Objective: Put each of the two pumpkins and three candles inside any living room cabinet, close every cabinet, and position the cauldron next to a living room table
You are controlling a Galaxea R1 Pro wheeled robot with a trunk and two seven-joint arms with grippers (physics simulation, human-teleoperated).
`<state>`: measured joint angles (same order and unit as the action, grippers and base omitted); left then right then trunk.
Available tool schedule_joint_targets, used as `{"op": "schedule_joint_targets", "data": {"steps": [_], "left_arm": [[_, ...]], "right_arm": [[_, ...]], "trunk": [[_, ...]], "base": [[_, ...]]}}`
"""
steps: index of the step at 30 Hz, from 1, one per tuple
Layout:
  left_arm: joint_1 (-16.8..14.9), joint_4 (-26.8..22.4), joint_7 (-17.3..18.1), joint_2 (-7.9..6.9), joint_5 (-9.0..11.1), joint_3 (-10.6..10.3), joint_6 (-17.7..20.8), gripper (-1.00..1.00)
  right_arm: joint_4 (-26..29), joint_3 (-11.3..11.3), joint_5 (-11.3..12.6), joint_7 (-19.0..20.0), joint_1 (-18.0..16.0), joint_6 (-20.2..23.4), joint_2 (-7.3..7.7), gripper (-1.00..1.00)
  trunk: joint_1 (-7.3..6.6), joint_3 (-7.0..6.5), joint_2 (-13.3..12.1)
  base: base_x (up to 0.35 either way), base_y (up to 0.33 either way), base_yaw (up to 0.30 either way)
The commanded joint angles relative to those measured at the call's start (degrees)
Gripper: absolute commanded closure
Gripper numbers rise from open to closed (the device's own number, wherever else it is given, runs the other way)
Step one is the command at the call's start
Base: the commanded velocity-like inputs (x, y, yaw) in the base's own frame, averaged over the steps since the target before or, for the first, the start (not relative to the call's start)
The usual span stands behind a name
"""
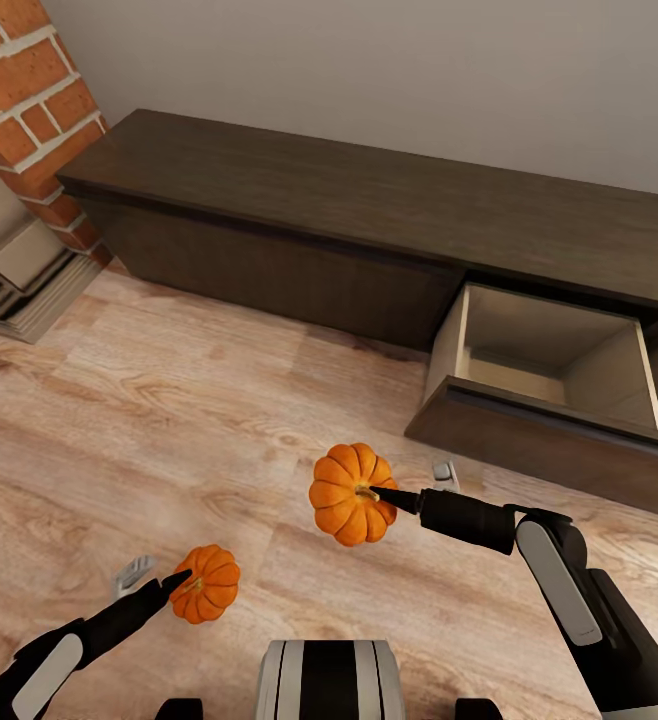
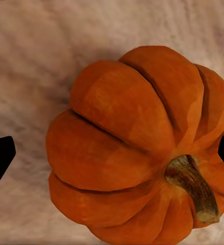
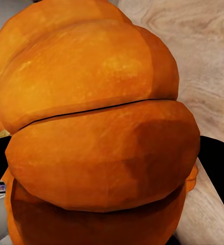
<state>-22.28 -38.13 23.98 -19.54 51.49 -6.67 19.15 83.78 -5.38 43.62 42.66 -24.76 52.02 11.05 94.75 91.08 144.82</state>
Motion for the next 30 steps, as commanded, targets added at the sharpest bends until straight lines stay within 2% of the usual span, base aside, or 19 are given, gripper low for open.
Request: {"op": "schedule_joint_targets", "data": {"steps": [1,7,11,28,30], "left_arm": [[-0.01,-0.01,0.0,-0.06,0.56,-0.19,0.28,-1.0],[-0.01,-0.01,0.14,0.01,0.54,-0.32,0.28,-1.0],[0.0,0.05,0.2,0.03,0.54,-0.48,0.28,-1.0],[0.02,0.08,0.54,0.08,0.62,-0.71,0.19,-1.0],[0.03,0.03,0.58,0.05,0.62,-0.74,0.19,-1.0]], "right_arm": [[0.0,-0.02,0.15,-0.03,-0.03,0.28,0.03,1.0],[-0.02,0.01,0.15,-0.03,-0.03,0.28,0.03,1.0],[-0.02,0.01,0.15,-0.03,-0.03,0.28,0.06,1.0],[-0.02,0.1,0.15,0.14,-0.03,0.89,0.08,1.0],[-0.02,0.1,0.15,0.14,-0.03,0.89,0.1,1.0]], "trunk": [[-0.01,0.03,0.01],[-0.01,0.03,0.01],[0.09,0.92,0.07],[0.09,0.92,0.07],[0.15,1.36,0.09]], "base": [[0.0,0.0,0.0],[0.0,0.0,0.0],[0.0,0.0,0.0],[0.0,0.0,0.0],[0.0,0.0,0.0]]}}
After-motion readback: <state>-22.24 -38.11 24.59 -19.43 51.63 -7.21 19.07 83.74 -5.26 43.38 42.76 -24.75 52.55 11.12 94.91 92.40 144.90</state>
